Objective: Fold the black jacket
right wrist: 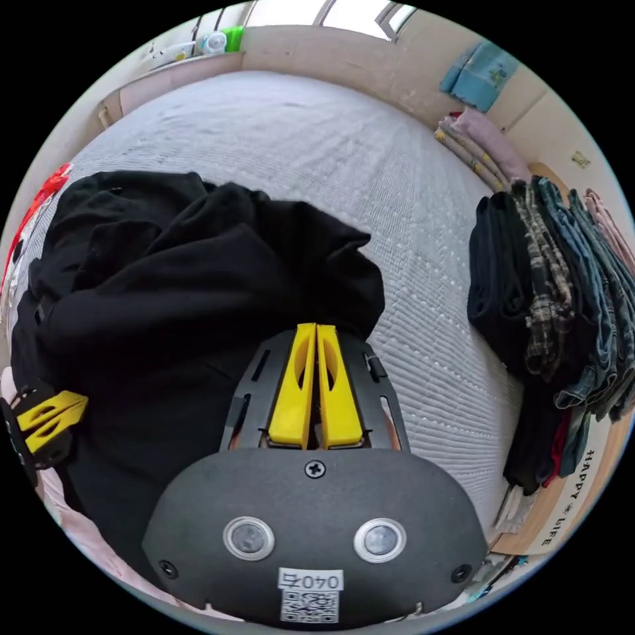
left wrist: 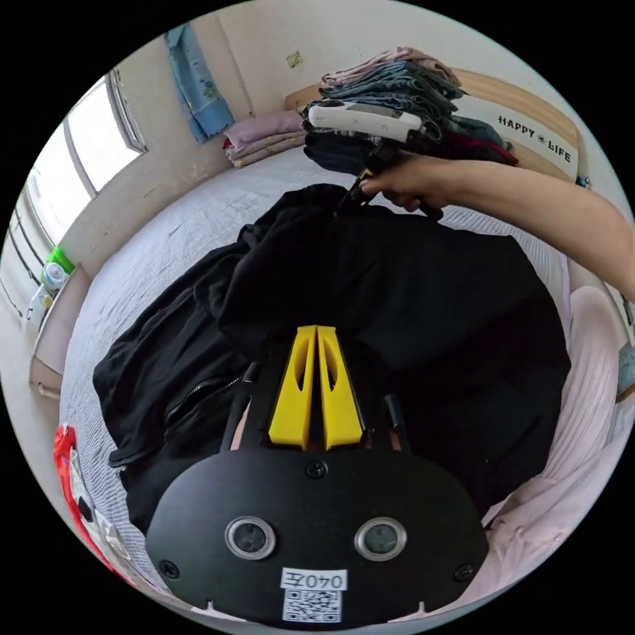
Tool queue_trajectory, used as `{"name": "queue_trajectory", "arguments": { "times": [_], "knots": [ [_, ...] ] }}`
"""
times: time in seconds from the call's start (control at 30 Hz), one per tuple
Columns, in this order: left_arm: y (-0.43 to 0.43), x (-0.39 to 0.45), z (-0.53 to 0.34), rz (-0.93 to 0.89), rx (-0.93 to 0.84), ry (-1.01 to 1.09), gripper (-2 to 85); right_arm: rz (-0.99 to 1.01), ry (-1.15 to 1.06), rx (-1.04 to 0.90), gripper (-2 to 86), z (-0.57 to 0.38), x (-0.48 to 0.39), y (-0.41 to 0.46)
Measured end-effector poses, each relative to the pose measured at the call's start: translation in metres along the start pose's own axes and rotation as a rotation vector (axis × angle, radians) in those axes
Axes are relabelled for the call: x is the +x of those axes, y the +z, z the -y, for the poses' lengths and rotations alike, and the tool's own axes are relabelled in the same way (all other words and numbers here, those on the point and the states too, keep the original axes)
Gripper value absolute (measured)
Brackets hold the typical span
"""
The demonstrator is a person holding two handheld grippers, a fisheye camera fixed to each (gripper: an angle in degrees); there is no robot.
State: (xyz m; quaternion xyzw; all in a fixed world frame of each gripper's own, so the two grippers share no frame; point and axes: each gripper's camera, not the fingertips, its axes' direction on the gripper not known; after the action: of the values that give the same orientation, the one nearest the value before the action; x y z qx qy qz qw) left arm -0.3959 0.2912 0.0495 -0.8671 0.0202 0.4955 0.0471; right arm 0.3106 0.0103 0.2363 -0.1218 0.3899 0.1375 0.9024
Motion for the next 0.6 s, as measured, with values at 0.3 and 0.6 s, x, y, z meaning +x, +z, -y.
{"name": "queue_trajectory", "arguments": {
  "times": [0.3,0.6],
  "knots": [
    [-0.065,-0.002,-0.011,-0.078,0.058,0.01,-0.9,-0.031,-0.144,0.27,-1.0,-0.107,-0.052,-0.131],
    [-0.043,0.009,-0.053,-0.03,-0.136,0.013,-0.9,0.121,-0.091,0.097,-1.0,-0.2,-0.104,-0.118]
  ]
}}
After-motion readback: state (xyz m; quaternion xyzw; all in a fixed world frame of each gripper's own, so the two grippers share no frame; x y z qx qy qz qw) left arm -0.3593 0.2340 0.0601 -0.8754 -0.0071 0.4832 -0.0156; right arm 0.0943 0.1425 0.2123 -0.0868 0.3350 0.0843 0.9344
